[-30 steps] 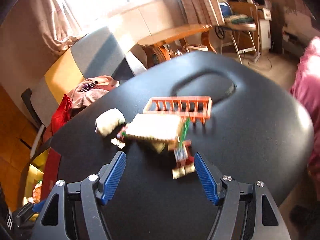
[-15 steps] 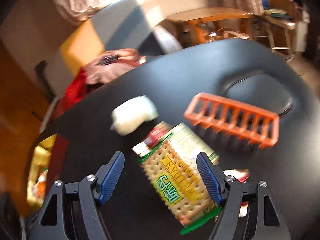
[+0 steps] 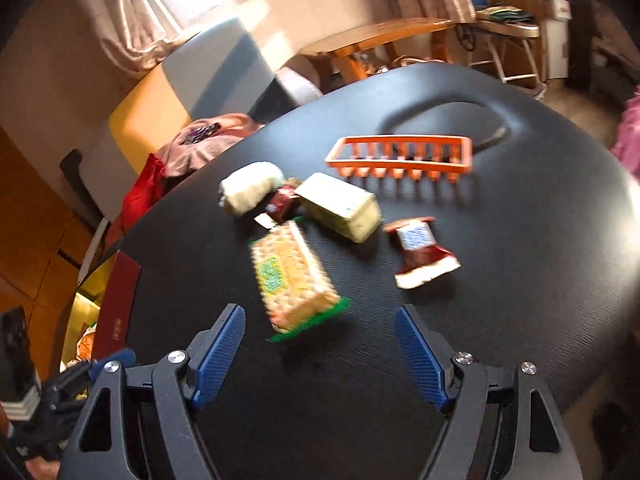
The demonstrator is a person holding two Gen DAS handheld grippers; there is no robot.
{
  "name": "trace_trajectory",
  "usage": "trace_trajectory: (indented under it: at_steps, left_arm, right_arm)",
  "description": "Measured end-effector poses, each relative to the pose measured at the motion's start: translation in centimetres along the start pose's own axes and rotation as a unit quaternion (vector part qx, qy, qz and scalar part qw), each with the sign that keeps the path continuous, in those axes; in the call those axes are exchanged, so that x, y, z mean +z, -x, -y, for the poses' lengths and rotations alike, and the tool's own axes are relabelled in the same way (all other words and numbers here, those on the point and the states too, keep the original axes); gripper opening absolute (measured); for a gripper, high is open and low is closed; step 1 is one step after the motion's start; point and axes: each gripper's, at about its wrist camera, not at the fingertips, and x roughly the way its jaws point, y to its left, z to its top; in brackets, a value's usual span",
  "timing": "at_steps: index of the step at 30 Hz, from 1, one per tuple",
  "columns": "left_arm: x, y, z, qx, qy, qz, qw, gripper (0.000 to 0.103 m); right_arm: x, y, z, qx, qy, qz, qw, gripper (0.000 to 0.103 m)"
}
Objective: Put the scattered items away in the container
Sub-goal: 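Grasp the yellow cracker pack with the left tool and lift it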
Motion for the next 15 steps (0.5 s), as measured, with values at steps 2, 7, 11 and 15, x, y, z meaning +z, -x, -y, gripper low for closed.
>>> trace_trajectory:
  at_steps: [2, 7, 11, 15]
  left_arm:
    - [1.4, -0.5, 1.4, -0.013, -0.008, -0.001, 0.9999, 0.054]
    - [4.8, -2.9, 5.3, -0.027, -0.036, -0.014, 0.9989, 0.055]
    - [6.8, -4.9, 7.8, -0.006, -0.054, -0.02, 0.9983, 0.055]
    - [8.2, -6.8, 8.8, 0.012, -0.049, -0.03, 0.9983, 0.055]
  right_arm:
    - [-0.4, 1.0, 1.2, -0.011, -0.01, 0.007, 1.0, 0.081]
    - [-1.3, 2.5, 3.6, -0.026, -0.037, 0.022, 0.999, 0.083]
    - [-1.6, 3.2, 4.8, -0.032, -0.047, 0.03, 0.998, 0.083]
    - [-1.5, 3.2, 5.8, -0.034, -0.056, 0.033, 0.997, 0.083]
